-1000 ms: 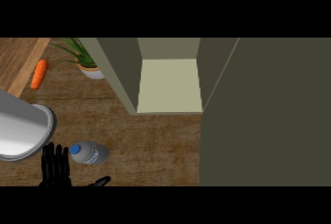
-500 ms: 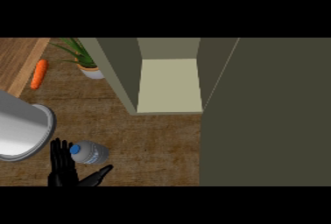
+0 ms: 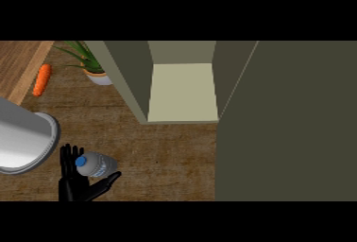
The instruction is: Pick up the bottled water, place it into the cabinet and close the cabinet
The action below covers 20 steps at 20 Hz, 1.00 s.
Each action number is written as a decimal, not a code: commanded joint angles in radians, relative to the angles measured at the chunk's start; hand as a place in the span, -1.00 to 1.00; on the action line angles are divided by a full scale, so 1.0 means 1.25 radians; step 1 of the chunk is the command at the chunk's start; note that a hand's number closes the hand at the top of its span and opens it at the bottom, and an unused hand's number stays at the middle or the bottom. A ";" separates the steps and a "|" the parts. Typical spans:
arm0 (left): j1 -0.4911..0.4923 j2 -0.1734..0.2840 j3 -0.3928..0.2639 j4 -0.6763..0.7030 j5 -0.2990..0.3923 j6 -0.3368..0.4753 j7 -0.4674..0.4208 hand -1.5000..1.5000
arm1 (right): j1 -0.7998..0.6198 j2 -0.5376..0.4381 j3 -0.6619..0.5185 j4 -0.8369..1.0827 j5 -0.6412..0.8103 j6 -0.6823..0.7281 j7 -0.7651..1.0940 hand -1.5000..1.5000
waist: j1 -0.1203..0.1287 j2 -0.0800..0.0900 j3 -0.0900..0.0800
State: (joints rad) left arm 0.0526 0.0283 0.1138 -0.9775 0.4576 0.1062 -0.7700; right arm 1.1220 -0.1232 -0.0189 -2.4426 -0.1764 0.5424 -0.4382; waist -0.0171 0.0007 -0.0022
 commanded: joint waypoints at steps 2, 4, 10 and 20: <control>-0.030 -0.003 0.017 0.049 0.040 -0.103 -0.036 -1.00 | 0.038 -0.004 -0.033 -0.126 -0.080 0.000 0.039 -1.00 | 0.004 0.000 0.000; -0.069 -0.022 0.002 0.104 0.036 -0.100 -0.071 -1.00 | 0.043 -0.026 -0.079 -0.118 -0.118 0.017 0.028 -1.00 | 0.000 0.001 0.000; -0.095 -0.022 0.020 0.124 0.059 -0.127 -0.089 1.00 | 0.077 -0.008 -0.079 -0.140 -0.108 0.031 0.023 -1.00 | 0.003 0.000 0.001; -0.120 -0.022 0.007 0.102 0.056 -0.054 -0.164 1.00 | 0.070 -0.008 -0.108 -0.112 -0.108 0.061 0.001 -1.00 | 0.001 -0.002 0.001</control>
State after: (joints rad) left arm -0.0771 0.0070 0.1240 -0.8394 0.5404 -0.0221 -0.9158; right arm 1.1450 -0.1359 -0.1328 -2.4316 -0.1980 0.5922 -0.4712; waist -0.0108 -0.0001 -0.0011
